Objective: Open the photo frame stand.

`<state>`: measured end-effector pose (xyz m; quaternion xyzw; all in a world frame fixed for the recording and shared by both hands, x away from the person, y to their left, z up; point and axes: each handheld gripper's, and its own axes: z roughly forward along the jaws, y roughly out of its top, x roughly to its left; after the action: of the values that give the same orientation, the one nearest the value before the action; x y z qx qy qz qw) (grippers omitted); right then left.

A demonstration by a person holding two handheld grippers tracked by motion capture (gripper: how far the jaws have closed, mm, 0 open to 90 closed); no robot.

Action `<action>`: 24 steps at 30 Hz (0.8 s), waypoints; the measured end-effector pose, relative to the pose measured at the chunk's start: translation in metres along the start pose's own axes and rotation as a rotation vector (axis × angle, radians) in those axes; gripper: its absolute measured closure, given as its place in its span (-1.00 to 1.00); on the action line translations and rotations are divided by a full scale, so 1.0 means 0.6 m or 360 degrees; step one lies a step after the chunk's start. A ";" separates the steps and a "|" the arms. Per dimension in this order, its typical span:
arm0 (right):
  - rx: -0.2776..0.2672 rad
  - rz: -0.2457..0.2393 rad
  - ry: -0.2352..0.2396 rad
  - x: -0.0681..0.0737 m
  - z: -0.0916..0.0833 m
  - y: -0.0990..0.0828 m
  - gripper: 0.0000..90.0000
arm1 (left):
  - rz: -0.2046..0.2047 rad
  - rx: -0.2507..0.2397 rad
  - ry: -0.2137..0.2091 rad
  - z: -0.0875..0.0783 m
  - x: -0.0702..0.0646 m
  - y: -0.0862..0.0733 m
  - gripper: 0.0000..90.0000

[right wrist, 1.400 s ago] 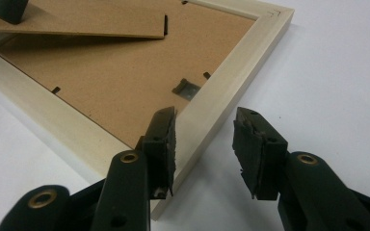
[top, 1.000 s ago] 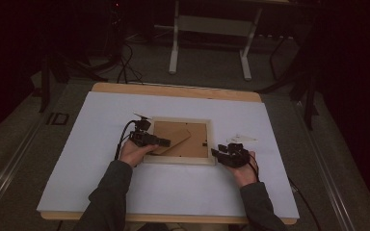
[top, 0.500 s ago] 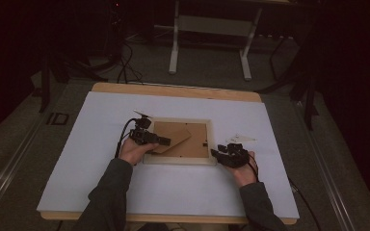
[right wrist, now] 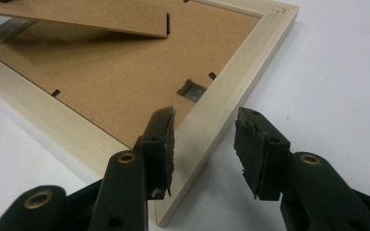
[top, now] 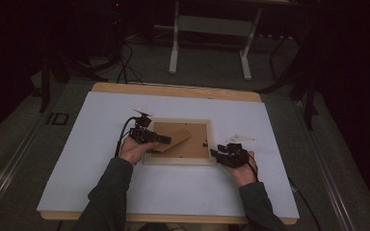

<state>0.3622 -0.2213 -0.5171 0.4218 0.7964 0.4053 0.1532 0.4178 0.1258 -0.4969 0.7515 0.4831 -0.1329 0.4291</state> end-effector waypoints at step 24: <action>0.0022 0.0170 -0.0003 -0.026 0.049 0.040 0.08 | 0.0139 -0.0070 0.0047 -0.017 -0.031 -0.010 0.44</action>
<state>0.4018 -0.2109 -0.5185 0.4653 0.7753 0.4070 0.1293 0.4015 0.1234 -0.4824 0.7642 0.4590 -0.0924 0.4436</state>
